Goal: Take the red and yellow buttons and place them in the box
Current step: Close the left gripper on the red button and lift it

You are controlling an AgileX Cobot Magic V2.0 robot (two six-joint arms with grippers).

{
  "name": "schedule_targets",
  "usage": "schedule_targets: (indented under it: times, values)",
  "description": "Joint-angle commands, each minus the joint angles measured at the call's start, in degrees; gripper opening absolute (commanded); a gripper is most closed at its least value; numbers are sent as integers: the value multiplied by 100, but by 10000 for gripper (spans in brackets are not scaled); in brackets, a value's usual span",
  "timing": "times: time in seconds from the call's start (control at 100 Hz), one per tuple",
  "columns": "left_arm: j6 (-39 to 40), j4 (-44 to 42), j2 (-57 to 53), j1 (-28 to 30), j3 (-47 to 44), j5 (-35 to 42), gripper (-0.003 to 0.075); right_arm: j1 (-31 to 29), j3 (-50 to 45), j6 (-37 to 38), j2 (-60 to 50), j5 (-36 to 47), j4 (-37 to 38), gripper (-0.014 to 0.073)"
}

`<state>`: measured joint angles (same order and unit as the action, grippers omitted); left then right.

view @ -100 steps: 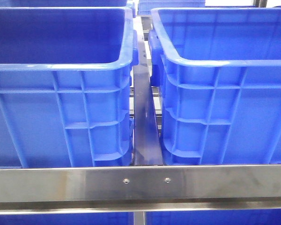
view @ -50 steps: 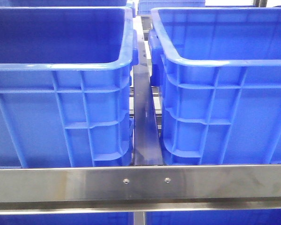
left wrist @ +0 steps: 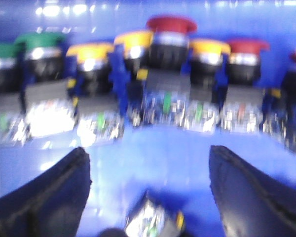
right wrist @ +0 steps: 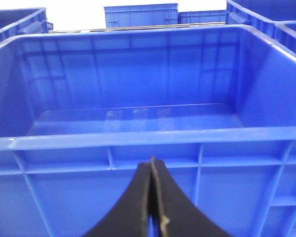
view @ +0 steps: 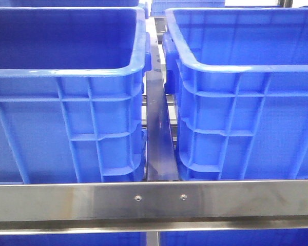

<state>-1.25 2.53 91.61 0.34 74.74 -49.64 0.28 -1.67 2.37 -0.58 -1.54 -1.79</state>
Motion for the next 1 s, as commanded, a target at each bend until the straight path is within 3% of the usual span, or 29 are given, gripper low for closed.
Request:
schedule_targets:
  times: [0.0,0.2,0.82,0.9,0.99]
  values:
    - [3,166,16,-22,398,108,481,-23,96,-61,-135,439,8,-60]
    - [-20,418,596,-22,904,-250,481,-23,96,-61,-135,439,8,-60]
    - [-20,697,1550,-22,1384,-48,479,-23,96,-61,-135,439,8,-60]
    - [-20,697,1561,-22,1384,-48,444,-23,96,-61,-135,439,8,-60]
    - [-24,697,1561,-22,1384,-5,340,-23,96,-61,-135,439,8,-60]
